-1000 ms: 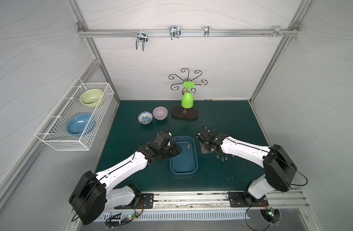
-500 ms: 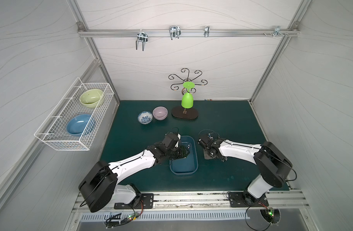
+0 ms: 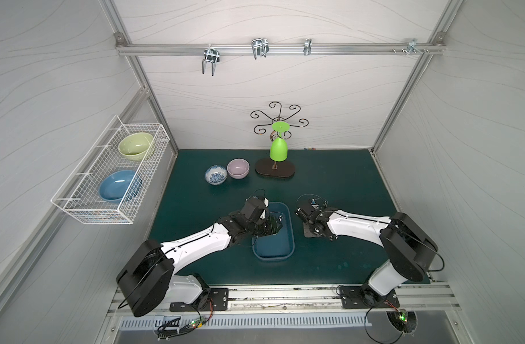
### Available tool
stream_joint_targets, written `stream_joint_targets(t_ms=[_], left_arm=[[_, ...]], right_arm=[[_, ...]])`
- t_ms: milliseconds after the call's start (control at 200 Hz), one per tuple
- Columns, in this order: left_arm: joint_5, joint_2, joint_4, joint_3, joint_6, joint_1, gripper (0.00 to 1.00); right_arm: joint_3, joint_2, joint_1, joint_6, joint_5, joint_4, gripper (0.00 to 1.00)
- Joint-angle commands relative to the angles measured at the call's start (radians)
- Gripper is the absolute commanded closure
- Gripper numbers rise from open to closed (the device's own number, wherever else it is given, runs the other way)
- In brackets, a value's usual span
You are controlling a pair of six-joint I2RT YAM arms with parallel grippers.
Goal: Take out the wing nut from the storage box
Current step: Place the wing nut at the center of the board, then adjust the storage box at the center of the board.
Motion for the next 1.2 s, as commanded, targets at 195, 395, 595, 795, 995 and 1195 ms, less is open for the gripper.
stream_joint_targets(t_ms=[195,395,595,795,995,1195], left_arm=[[-0.046,-0.029,0.007,0.015,0.025,-0.010,0.47],[-0.068,-0.061,-0.045,0.035,0.046,-0.010,0.47],[-0.101,-0.107,-0.135,0.061,0.084,0.010,0.46],[-0.052,-0.241,-0.227,0.026,0.081,0.131,0.46],[-0.047,-0.355,-0.321,-0.029,0.064,0.259,0.48],[-0.031,-0.397,-0.355,-0.121,0.006,0.340,0.63]], right_arm=[[-0.017,-0.028,0.000,0.000,0.014,-0.033,0.76],[0.024,-0.115,0.027,-0.022,0.031,-0.091,0.74],[0.151,-0.146,0.106,-0.068,0.074,-0.160,0.69],[0.266,-0.082,0.161,-0.091,0.060,-0.167,0.69],[0.373,0.014,0.236,-0.098,0.039,-0.156,0.68],[0.430,0.081,0.281,-0.107,0.018,-0.144,0.68]])
